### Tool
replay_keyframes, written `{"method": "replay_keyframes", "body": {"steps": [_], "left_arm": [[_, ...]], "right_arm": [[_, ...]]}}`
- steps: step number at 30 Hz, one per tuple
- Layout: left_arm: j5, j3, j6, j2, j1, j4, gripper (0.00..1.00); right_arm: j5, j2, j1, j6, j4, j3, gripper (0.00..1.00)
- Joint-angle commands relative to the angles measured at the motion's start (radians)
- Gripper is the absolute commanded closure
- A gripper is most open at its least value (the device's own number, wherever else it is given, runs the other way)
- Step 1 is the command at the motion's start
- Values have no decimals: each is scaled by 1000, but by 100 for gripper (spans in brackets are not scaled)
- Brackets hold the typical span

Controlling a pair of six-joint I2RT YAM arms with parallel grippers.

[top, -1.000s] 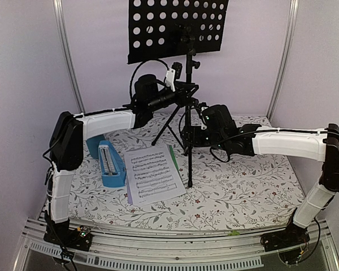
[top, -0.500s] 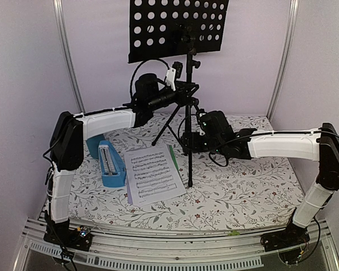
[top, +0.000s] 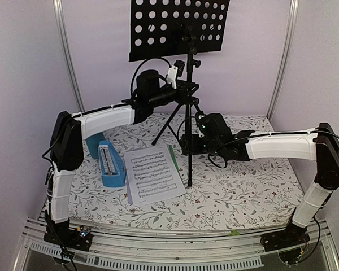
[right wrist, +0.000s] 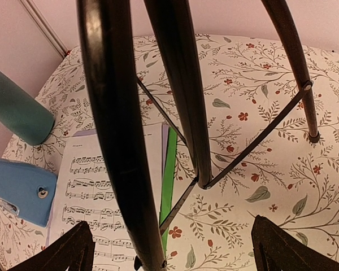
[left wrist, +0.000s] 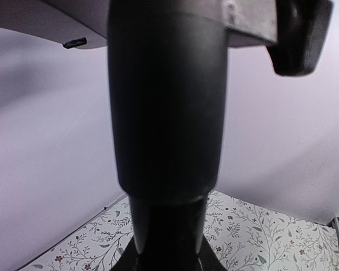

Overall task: Set up the instrument practice props
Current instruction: Place the music stand at the center of the board.

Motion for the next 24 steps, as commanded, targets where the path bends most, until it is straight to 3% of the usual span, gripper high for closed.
{"method": "replay_keyframes", "body": {"steps": [1, 24], "left_arm": [[-2, 35, 31, -4, -12, -47, 80], [-21, 54, 30, -6, -10, -88, 73]], "right_arm": [[-1, 12, 5, -7, 33, -13, 1], [-8, 12, 5, -25, 43, -17, 1]]}}
